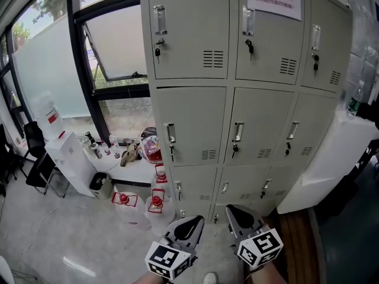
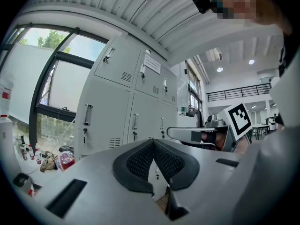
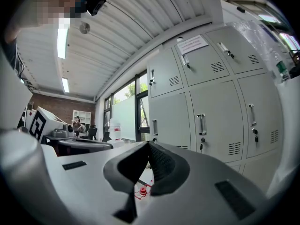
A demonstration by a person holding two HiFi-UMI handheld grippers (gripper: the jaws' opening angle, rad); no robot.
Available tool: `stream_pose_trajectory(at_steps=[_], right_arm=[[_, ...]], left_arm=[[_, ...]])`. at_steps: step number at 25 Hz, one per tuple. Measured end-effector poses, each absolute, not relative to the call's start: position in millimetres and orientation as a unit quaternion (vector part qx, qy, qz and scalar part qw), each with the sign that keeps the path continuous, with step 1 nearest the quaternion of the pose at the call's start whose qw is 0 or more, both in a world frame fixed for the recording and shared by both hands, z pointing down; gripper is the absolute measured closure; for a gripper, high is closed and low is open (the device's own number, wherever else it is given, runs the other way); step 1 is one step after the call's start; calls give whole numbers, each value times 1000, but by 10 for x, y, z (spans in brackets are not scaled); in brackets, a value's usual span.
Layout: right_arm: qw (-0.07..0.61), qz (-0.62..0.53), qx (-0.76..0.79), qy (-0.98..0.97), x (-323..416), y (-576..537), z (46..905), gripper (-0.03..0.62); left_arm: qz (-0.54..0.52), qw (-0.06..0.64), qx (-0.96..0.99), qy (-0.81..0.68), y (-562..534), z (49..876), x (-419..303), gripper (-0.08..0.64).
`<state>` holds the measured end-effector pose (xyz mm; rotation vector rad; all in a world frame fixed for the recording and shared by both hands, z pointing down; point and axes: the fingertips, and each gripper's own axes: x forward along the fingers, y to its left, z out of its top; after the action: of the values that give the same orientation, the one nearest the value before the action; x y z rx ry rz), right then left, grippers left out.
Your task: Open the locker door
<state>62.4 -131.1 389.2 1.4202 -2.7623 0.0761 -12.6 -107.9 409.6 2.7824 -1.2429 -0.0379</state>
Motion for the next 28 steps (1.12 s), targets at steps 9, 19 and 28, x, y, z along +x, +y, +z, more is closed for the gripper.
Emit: stream_pose_trajectory(at_steps=[9, 19, 28], right_arm=[[6, 18, 450, -893, 914, -1992, 3800, 538], [-6, 21, 446, -895, 1214, -2525, 3789, 538], [-14, 29, 454, -890, 1284, -2911, 3796, 538]], left_arm=[[-13, 42, 908, -416, -1675, 4004, 211, 543], [-10, 23, 908, -418, -2090, 3935, 538, 543], [-20, 50, 910, -411, -2383, 3980, 611, 543]])
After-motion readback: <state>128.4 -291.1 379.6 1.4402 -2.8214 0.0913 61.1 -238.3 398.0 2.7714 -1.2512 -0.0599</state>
